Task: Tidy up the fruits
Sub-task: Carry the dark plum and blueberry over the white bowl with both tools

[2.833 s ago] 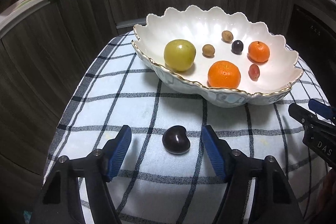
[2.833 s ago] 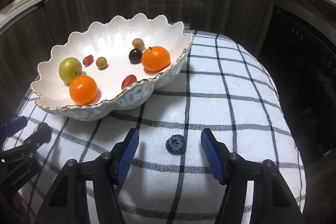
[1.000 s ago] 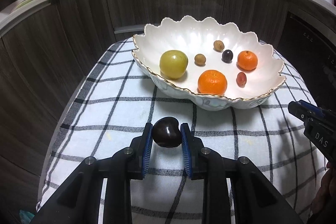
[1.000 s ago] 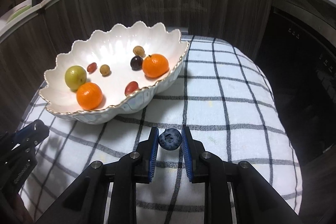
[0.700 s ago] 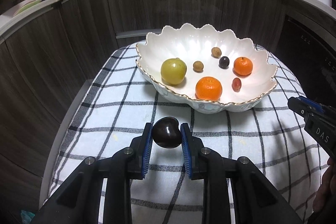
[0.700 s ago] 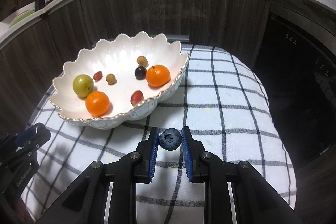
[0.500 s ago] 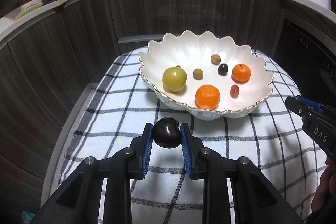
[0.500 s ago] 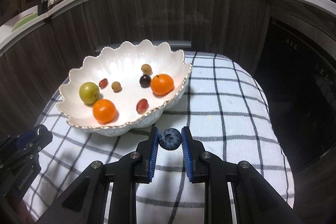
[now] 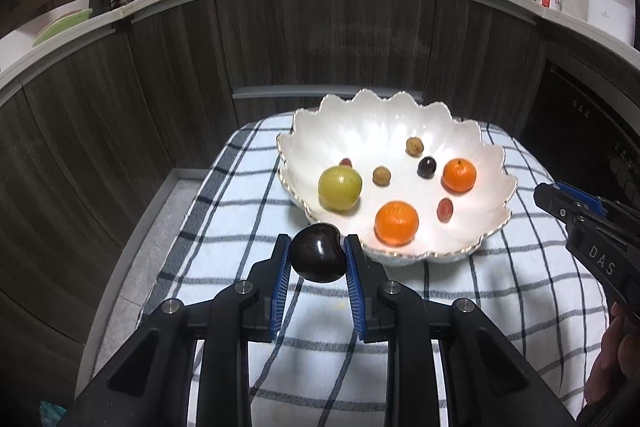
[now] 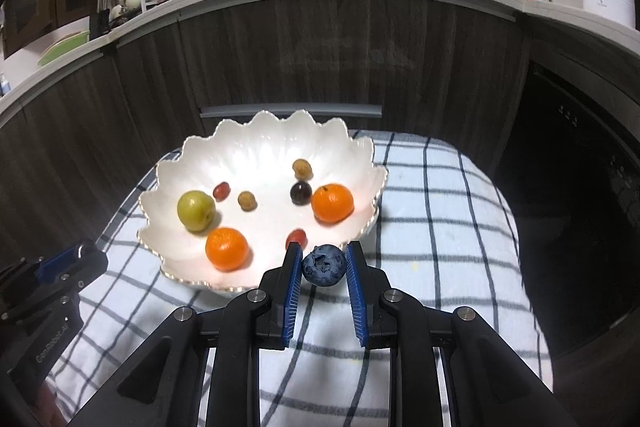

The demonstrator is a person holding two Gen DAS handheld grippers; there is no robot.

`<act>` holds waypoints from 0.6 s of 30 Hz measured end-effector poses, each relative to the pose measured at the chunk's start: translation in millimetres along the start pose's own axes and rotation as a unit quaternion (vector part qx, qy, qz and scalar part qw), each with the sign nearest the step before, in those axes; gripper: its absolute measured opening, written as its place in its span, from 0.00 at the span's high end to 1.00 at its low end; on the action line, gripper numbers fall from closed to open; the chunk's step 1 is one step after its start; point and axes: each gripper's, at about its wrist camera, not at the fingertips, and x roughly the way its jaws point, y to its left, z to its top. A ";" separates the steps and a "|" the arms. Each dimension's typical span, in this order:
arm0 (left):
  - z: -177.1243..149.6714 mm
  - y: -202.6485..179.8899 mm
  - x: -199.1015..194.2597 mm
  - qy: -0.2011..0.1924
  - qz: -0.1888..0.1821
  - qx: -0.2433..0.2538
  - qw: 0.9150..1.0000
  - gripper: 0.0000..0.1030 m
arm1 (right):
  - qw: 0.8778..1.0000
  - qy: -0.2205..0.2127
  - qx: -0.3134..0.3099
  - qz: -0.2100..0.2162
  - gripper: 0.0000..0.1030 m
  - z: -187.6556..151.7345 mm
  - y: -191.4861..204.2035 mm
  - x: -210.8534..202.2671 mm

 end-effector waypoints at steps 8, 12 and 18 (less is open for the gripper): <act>19.7 -3.0 5.0 -0.006 -0.012 0.000 1.000 0.74 | 1.000 -0.015 -0.015 0.002 0.77 20.8 1.2 1.3; 30.2 -5.1 9.0 -0.011 -0.018 -0.002 1.000 0.74 | 1.000 -0.016 -0.018 0.006 0.77 28.2 1.4 4.4; 44.2 -8.6 18.0 -0.014 -0.027 -0.003 1.000 0.74 | 1.000 -0.012 -0.021 0.012 0.77 38.8 0.2 13.7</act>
